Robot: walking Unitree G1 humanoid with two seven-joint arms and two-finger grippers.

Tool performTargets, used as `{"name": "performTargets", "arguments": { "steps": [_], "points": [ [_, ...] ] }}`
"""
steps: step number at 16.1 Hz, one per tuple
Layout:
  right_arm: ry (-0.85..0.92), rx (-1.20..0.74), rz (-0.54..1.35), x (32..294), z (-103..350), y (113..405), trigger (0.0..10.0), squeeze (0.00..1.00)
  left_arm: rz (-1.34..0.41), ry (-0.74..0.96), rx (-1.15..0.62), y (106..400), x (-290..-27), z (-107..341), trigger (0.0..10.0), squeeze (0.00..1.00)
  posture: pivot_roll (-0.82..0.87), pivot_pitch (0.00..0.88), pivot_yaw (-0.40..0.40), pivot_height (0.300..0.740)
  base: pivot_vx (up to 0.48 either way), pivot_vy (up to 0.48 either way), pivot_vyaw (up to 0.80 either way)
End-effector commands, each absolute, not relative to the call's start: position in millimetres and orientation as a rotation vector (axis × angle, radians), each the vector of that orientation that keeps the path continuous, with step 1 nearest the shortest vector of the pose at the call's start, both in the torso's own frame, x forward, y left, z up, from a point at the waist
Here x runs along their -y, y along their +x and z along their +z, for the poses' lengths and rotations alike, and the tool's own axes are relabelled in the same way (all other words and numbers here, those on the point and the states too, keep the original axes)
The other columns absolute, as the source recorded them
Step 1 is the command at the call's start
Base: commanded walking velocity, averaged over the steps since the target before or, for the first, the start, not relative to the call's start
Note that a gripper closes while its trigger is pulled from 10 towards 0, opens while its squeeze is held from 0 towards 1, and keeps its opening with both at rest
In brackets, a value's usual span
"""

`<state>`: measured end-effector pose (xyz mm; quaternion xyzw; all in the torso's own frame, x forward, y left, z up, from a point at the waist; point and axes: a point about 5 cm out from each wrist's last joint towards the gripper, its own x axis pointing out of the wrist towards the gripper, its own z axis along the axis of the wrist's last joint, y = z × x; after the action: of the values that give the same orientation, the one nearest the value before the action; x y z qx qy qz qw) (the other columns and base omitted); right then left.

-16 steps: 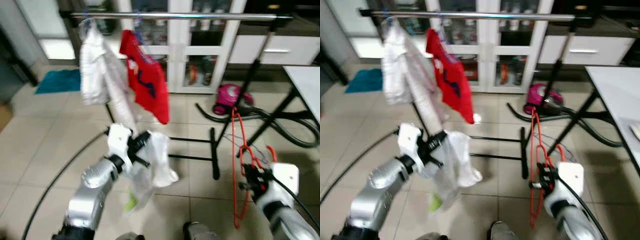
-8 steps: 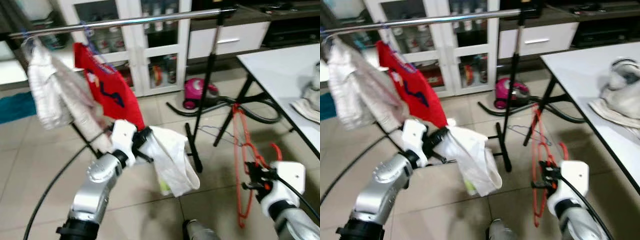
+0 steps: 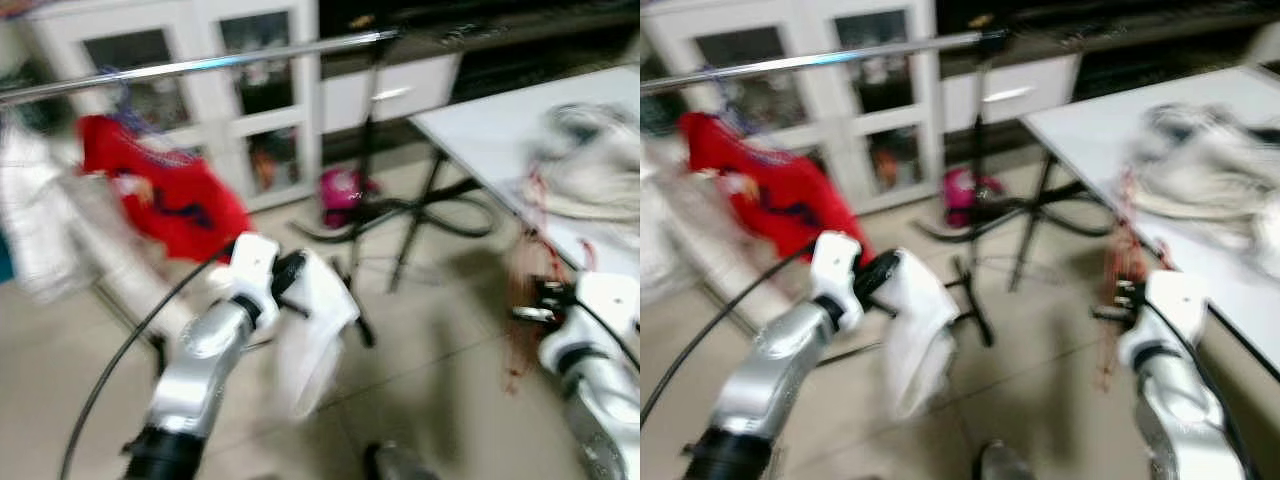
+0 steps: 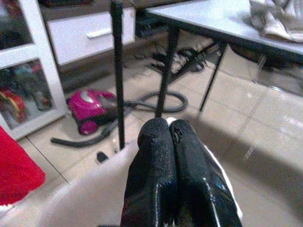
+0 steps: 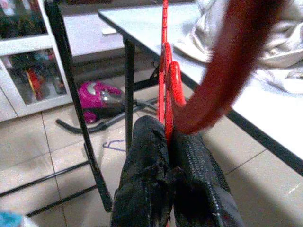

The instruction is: Hang hanger

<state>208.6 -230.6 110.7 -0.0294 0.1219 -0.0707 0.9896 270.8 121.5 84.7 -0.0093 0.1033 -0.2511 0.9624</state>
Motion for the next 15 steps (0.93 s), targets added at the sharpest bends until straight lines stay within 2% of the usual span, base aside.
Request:
{"name": "performTargets", "arguments": {
  "steps": [1,4,8,11,15],
  "points": [
    [-0.059,-0.236,-0.119,232,107,224,10.0,0.0,-0.455,-0.024,-0.211,264,-131,88,10.0,0.0,-0.11,0.0,-0.003,0.74,0.0,0.0,-0.79],
    [-0.007,-0.221,-0.084,224,95,256,10.0,0.0,-0.393,-0.004,-0.183,252,-145,98,10.0,0.0,-0.02,0.0,-0.045,0.74,0.0,0.0,-0.79],
    [-0.013,-0.216,0.02,209,85,276,10.0,0.0,-0.373,-0.013,-0.154,242,-144,118,10.0,0.0,0.04,0.0,-0.038,0.74,0.0,0.0,-0.8],
    [0.006,-0.213,-0.004,205,85,274,10.0,0.0,-0.329,-0.067,-0.168,256,-147,110,10.0,0.0,-0.03,0.0,-0.005,0.74,0.0,0.0,-0.8],
    [-0.006,-0.222,-0.051,216,83,257,10.0,0.0,-0.352,-0.054,-0.193,273,-149,104,10.0,0.0,-0.09,0.0,0.031,0.74,0.0,0.0,-0.8]
  ]
}}
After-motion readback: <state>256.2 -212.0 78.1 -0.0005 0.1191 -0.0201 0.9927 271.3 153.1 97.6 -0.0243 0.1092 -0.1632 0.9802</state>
